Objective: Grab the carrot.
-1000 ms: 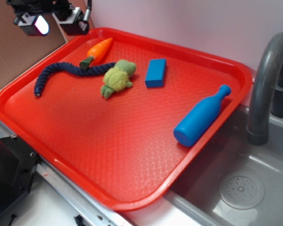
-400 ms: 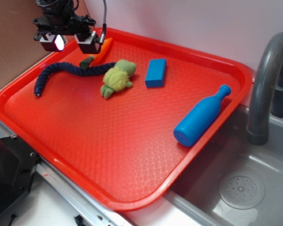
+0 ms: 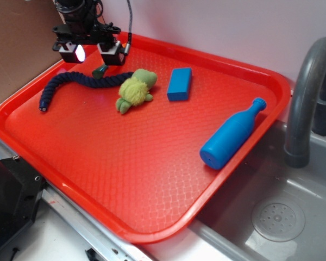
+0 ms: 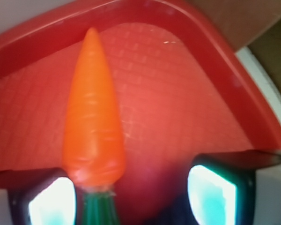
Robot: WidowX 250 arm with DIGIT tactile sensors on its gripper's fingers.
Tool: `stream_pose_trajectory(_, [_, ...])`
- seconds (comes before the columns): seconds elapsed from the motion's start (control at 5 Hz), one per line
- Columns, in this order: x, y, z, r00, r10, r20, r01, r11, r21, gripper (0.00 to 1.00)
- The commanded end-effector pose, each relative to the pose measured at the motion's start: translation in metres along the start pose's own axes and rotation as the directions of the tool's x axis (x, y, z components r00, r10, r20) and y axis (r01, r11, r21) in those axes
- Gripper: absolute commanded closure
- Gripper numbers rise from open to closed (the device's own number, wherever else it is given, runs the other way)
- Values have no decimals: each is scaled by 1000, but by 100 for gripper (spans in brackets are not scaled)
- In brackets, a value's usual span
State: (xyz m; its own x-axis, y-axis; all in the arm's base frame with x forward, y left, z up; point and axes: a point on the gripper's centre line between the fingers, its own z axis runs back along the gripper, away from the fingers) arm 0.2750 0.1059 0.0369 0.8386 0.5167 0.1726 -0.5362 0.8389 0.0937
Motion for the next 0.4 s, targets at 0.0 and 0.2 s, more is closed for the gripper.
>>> stream_pose_trajectory(0.0, [10, -2, -8, 1000, 10, 24, -9, 1000, -13, 100])
stream_pose_trajectory(0.2, [9, -1, -11, 1000, 9, 16, -9, 1000, -13, 100])
